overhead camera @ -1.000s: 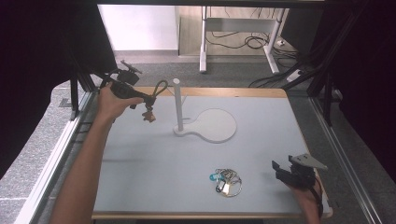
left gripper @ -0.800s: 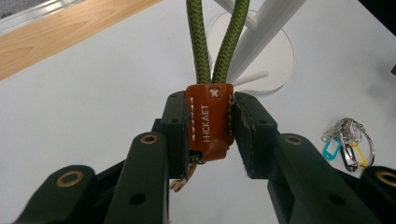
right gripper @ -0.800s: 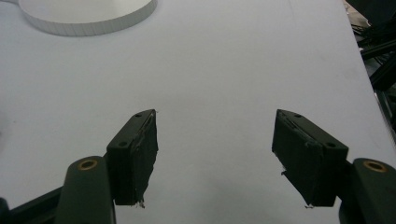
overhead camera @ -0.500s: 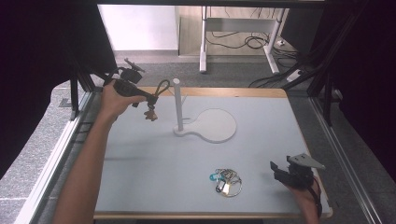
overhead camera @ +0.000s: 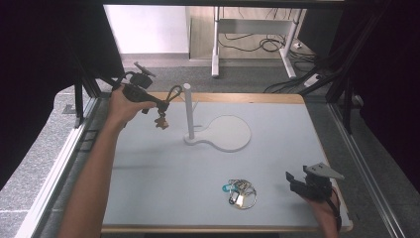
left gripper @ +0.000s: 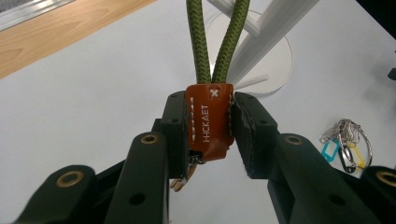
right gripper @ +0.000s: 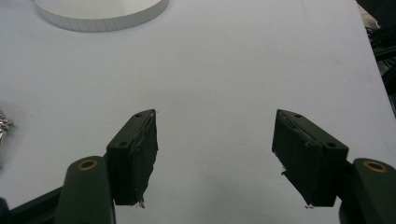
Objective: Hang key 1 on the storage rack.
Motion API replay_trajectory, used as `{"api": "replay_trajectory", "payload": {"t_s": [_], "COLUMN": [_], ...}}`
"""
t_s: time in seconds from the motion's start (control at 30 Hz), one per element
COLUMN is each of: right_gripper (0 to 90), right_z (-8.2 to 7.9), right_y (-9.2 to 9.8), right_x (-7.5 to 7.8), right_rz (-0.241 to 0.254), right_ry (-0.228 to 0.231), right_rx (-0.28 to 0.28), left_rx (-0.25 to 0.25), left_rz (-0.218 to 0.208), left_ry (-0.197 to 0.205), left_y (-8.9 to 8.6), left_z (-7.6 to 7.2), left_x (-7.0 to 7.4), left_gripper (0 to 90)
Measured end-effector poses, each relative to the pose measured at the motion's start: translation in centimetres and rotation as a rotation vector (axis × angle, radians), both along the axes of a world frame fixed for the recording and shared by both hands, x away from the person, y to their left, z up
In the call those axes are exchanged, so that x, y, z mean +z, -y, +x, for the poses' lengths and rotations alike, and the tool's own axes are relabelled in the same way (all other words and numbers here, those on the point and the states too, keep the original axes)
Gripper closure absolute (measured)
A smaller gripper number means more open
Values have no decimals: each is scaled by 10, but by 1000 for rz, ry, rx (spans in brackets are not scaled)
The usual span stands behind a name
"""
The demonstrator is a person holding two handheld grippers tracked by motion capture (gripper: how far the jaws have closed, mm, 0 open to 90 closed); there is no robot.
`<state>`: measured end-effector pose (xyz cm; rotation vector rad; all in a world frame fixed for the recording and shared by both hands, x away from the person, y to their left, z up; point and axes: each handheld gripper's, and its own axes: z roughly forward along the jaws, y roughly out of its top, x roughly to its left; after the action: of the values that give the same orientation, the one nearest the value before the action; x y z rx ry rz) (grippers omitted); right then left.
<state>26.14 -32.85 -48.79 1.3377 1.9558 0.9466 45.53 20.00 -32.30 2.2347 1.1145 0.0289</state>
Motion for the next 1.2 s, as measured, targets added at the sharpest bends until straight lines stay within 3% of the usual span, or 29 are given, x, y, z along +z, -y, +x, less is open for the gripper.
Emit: {"api": "replay_trajectory", "payload": {"t_s": [0.4, 0.77, 1.0, 1.2], "right_gripper": [312, 312, 312, 311], "right_z": [0, 0, 1, 1], "right_y": [1, 0, 0, -2], "right_x": [0, 0, -1, -2], "right_rz": [-3, -5, -7, -14], "right_ry": [-2, -2, -4, -9], "right_rx": [1, 1, 2, 3], "left_rx": [-13, -37, -60, -108], "left_rz": [-27, -20, -27, -49], "left_ry": [-8, -26, -36, -57], "left_y": [-2, 2, 1, -6], "left_z": [3, 5, 7, 14], "left_x": [-5, -10, -11, -11], "left_gripper": [672, 672, 672, 673]}}
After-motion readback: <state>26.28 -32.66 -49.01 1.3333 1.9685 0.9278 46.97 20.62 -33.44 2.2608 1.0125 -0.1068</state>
